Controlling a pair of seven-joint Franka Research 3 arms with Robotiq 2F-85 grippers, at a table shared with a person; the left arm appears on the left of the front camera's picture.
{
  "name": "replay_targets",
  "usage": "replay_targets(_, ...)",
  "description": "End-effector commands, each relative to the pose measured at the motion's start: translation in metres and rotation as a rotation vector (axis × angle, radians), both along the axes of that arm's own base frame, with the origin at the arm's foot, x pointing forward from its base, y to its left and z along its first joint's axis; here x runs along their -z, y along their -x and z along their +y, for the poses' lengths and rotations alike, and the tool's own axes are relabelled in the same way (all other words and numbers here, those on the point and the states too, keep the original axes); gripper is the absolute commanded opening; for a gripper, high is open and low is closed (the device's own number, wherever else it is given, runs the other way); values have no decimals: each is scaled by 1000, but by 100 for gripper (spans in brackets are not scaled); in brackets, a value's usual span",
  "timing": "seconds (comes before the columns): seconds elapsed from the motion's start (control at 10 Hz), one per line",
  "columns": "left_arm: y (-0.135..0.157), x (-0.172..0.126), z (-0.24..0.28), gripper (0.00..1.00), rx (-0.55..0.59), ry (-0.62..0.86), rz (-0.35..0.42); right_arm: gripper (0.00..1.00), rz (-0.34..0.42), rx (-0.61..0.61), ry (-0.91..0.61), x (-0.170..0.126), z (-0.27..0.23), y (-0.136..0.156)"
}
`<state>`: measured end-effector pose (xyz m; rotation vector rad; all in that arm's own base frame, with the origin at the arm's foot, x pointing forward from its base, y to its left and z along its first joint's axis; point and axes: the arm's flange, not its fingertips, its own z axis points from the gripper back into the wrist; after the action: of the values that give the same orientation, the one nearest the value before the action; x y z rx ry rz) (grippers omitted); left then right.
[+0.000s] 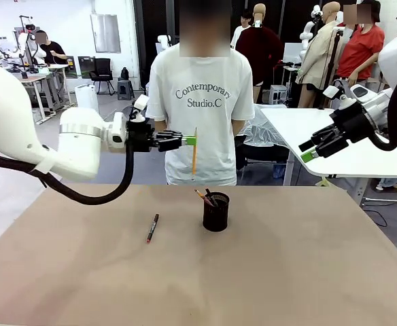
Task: Place the pens into the pen holder.
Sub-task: Pick up a writing instrument from the table and place it into the Pen holder.
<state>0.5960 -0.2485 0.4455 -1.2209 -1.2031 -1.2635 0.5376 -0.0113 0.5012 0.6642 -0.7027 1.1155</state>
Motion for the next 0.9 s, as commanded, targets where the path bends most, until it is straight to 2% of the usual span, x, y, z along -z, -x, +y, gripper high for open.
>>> replay_targets(0.0, 4, -1, -18, 0, -47, 56, -87, 100, 3, 5, -1, -2, 0, 0)
replay_targets(0.1, 4, -3, -25, 0, -28, 93, -130, 100, 3, 5, -1, -2, 0, 0)
replay_targets(0.2, 6, -6, -29, 0, -88, 143, -154, 100, 3, 5, -1, -2, 0, 0)
replay_targets(0.3, 4, -6, -23, 0, -18, 48, -72, 100, 3, 5, -1, -2, 0, 0)
replay_targets(0.7, 4, -5, -27, 0, -34, 65, -90, 100, 3, 5, -1, -2, 0, 0)
replay_targets(0.8, 1, 9, -29, 0, -23, 38, -85, 100, 3, 5, -1, -2, 0, 0)
